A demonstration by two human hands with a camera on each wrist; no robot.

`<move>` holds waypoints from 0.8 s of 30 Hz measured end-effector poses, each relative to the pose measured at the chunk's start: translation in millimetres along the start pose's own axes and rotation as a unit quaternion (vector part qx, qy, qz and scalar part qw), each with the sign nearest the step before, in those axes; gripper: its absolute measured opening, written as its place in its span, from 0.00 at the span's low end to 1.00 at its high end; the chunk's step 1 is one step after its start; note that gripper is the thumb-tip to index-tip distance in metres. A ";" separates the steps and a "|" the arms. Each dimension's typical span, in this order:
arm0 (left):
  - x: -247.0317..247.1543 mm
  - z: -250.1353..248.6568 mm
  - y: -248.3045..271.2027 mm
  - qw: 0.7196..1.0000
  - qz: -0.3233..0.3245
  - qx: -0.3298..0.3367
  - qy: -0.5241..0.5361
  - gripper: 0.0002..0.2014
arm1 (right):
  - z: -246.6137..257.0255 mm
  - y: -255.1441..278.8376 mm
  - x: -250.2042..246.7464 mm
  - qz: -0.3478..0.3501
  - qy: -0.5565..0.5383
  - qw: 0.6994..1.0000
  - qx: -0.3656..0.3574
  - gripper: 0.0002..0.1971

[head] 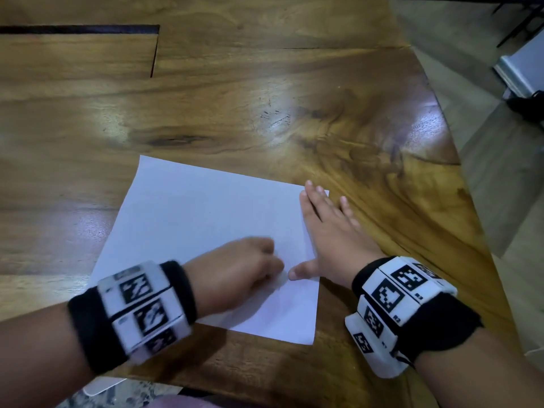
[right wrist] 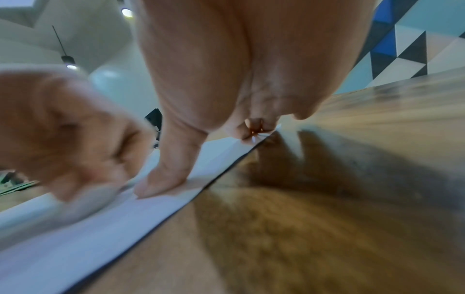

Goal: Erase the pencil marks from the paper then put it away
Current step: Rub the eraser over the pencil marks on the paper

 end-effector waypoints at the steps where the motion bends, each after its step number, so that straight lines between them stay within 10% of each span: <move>1: 5.3 -0.8 12.8 1.000 0.021 -0.010 0.006 0.05 | -0.2 0.1 -0.2 0.000 0.001 1.000 -0.001 0.65; 10: -25.3 5.1 -26.0 0.998 -0.056 -0.026 0.010 0.06 | 0.5 0.0 -1.0 -0.001 0.007 1.000 0.001 0.65; 24: 8.8 5.6 28.2 0.995 0.003 -0.088 0.043 0.05 | -17.1 16.4 5.6 -0.025 -0.024 0.999 0.042 0.65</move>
Point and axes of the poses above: each hand's wrist, its own y-axis away from the middle knuckle, its own x-axis out of the palm, z = x × y, the point moved 5 cm from there along -y, towards the middle knuckle, and after that the axes turned 14 degrees about y, right-handed, at the moved point
